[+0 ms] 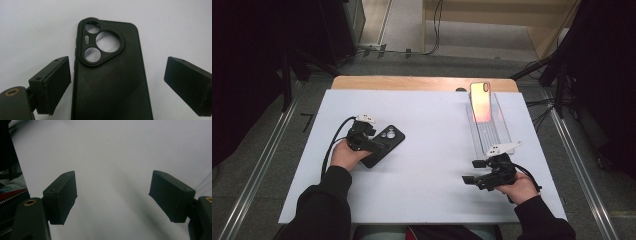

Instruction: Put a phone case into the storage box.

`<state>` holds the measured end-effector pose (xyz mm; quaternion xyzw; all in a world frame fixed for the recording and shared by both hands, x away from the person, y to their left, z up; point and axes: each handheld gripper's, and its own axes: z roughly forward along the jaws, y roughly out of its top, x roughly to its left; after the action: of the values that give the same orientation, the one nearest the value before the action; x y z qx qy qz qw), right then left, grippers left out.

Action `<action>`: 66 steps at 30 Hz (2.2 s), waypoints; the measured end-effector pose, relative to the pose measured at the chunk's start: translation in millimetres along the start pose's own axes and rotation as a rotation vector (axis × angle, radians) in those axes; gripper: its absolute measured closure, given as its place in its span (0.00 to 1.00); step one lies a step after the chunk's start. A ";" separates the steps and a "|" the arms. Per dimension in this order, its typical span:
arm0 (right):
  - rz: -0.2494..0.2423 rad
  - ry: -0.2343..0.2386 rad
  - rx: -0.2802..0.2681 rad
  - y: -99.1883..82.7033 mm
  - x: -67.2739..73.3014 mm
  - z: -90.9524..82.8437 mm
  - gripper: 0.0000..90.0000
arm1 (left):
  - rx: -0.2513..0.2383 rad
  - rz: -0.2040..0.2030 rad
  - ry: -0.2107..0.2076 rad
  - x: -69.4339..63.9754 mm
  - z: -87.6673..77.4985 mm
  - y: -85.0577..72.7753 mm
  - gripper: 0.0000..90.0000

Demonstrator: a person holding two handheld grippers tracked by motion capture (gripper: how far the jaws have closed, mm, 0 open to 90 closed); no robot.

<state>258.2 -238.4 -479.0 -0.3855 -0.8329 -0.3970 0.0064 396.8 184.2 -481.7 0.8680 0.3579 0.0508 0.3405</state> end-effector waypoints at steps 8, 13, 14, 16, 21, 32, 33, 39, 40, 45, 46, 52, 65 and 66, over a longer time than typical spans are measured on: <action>0.000 0.000 0.002 -0.1 0.3 0.6 0.23 | 0.079 0.023 0.045 -4.0 11.6 -3.4 0.08; -0.003 -0.003 0.009 -0.3 0.4 1.1 0.23 | 0.095 0.048 0.070 -7.3 13.3 -3.3 0.08; -0.005 -0.003 0.010 -0.3 0.4 1.2 0.23 | 0.094 0.049 0.072 -7.8 13.7 -3.4 0.08; -0.004 -0.003 0.010 -0.3 0.7 1.1 0.23 | 0.098 0.058 0.088 -9.1 14.1 -3.6 0.08; -0.004 -0.004 0.010 -0.5 0.7 1.0 0.23 | 0.082 0.086 0.133 -13.2 14.9 -7.5 0.13; -0.005 -0.003 0.015 -0.4 1.2 1.7 0.23 | 0.102 0.080 0.149 -15.1 14.8 -5.1 0.16; -0.006 -0.003 0.015 -0.5 1.1 1.7 0.23 | 0.108 0.078 0.152 -15.6 14.7 -4.5 0.16; -0.006 -0.002 0.019 -0.2 0.8 3.1 0.23 | 0.112 0.062 0.149 -14.9 13.4 -3.5 0.17; -0.006 -0.002 0.019 -0.2 0.8 3.1 0.23 | 0.112 0.062 0.149 -14.9 13.4 -3.5 0.17; -0.006 -0.001 0.018 -0.1 0.8 2.9 0.23 | 0.120 0.030 0.136 -13.7 9.8 -2.1 0.18; -0.007 0.000 0.018 -0.1 0.8 2.9 0.23 | 0.121 0.030 0.137 -14.0 9.2 -1.8 0.18; -0.010 0.001 0.011 0.1 0.8 3.0 0.23 | 0.072 0.023 0.126 -16.7 -0.5 4.0 0.18; -0.018 0.018 0.002 0.8 2.5 2.8 0.22 | 0.039 0.030 0.016 -28.9 -24.2 15.2 0.17; -0.021 0.017 -0.002 0.8 2.6 2.5 0.22 | 0.039 0.030 0.016 -28.9 -24.2 15.2 0.17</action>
<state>257.6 -234.8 -479.3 -0.3735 -0.8365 -0.4010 0.0093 376.3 170.9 -449.2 0.8794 0.3482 0.0557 0.3199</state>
